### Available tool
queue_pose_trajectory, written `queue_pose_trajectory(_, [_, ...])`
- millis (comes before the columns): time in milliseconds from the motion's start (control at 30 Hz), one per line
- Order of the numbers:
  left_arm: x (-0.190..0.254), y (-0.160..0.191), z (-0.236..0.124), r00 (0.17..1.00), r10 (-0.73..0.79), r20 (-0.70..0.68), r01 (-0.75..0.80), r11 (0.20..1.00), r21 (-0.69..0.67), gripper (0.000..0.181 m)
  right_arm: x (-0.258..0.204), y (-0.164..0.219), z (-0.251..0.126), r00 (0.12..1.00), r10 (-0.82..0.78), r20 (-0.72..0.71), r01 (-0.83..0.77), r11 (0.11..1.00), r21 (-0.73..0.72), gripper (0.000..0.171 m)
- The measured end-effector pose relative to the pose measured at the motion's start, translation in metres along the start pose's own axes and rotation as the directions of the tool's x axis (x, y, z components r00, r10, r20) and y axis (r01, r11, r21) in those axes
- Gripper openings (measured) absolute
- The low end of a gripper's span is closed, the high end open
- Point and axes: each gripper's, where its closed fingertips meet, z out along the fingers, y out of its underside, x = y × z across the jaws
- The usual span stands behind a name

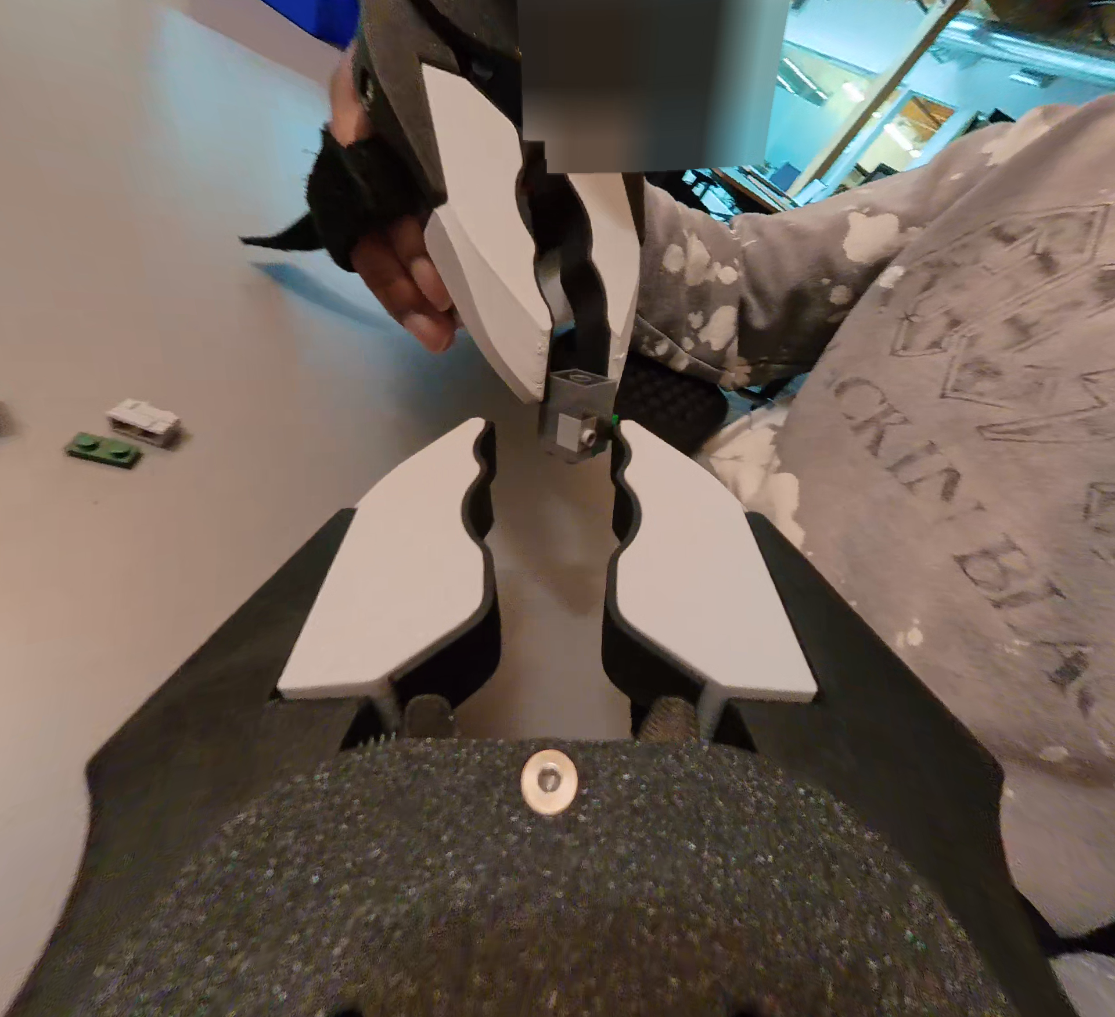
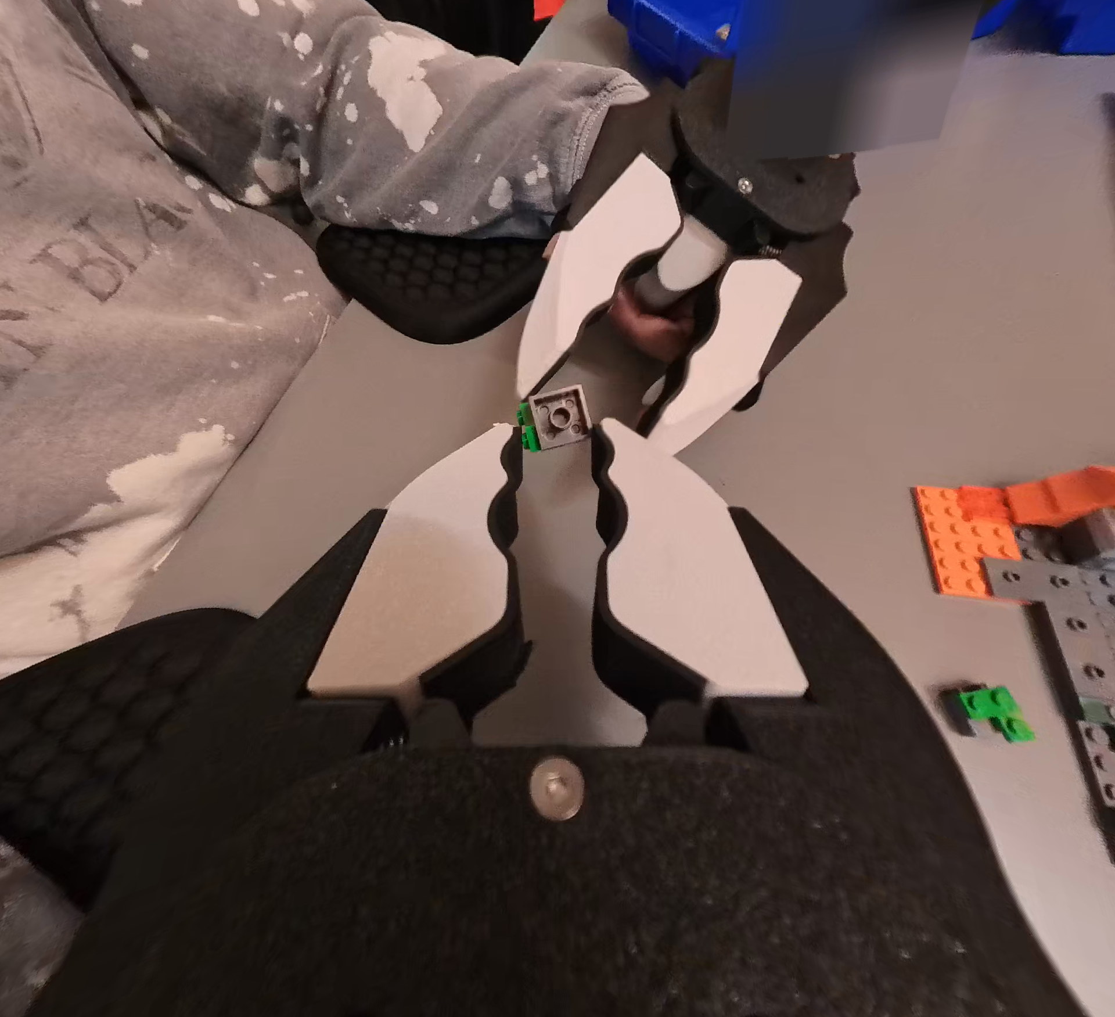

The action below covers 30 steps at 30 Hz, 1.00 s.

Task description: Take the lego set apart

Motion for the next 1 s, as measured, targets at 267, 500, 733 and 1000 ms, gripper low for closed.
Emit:
queue_pose_trajectory(267, [-0.011, -0.01, -0.009, 0.997, 0.035, 0.073, -0.038, 0.998, 0.04, 0.024, 0.021, -0.002, -0.006, 0.992, 0.046, -0.113, -0.045, 0.999, 0.013, 0.022])
queue_pose_trajectory(500, [-0.04, -0.042, -0.029, 0.913, 0.14, 0.383, -0.202, 0.971, 0.126, 0.019, 0.055, -0.013, -0.026, 0.953, 0.132, -0.272, -0.095, 0.985, 0.145, 0.026])
queue_pose_trajectory(733, [-0.048, -0.053, -0.033, 0.844, 0.188, 0.503, -0.284, 0.951, 0.121, 0.019, 0.066, -0.012, -0.024, 0.931, 0.132, -0.341, -0.091, 0.987, 0.133, 0.024])
queue_pose_trajectory(1000, [-0.053, -0.049, -0.033, 0.817, 0.208, 0.538, -0.293, 0.953, 0.078, 0.019, 0.073, -0.01, -0.024, 0.907, 0.095, -0.411, -0.069, 0.995, 0.079, 0.018])
